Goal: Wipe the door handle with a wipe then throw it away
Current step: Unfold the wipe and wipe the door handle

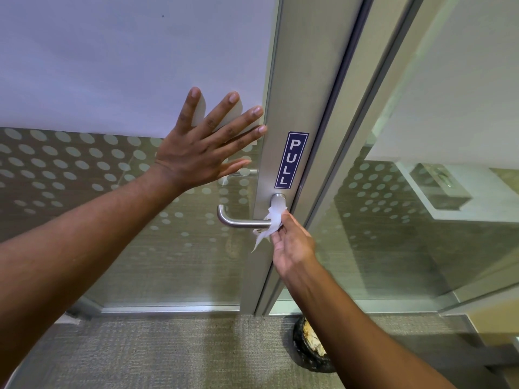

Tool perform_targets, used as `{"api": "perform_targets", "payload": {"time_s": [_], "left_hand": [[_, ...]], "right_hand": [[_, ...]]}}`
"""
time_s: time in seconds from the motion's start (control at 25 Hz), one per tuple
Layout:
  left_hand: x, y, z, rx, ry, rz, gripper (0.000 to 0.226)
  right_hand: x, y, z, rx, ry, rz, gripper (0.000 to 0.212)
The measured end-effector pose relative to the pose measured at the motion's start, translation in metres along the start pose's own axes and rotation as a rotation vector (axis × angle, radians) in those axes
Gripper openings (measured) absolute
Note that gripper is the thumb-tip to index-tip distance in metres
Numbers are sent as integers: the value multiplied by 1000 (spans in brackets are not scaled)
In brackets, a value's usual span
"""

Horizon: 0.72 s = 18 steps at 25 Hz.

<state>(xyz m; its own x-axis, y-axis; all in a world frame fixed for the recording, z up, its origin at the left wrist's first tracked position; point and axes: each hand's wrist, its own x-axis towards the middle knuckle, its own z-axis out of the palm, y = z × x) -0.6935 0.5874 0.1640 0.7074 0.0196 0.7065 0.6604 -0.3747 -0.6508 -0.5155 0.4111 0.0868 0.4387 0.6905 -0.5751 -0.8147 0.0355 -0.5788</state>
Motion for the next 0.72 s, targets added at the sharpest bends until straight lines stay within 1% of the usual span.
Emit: {"api": "perform_targets", "payload": {"time_s": [0.2, 0.32, 0.4, 0.52, 0.64, 0.72], "left_hand": [[-2, -1, 2, 6, 34, -4, 80], [-3, -1, 3, -3, 34, -1, 81], [-3, -1, 2, -22, 42, 7, 80], [-3, -1, 3, -28, 57, 16, 79], [-2, -1, 4, -19, 64, 6, 80], [-2, -1, 4, -22, 55, 0, 79]], "right_hand": [[-26, 23, -3, 119, -40, 187, 31], [-34, 38, 6, 186, -120, 269, 25], [-37, 45, 10, 177, -178, 296, 23], [-34, 38, 4, 150, -172, 279, 25], [-22, 16, -7, 118, -130, 188, 31], [-18, 13, -8, 100, -114, 170, 35]]}}
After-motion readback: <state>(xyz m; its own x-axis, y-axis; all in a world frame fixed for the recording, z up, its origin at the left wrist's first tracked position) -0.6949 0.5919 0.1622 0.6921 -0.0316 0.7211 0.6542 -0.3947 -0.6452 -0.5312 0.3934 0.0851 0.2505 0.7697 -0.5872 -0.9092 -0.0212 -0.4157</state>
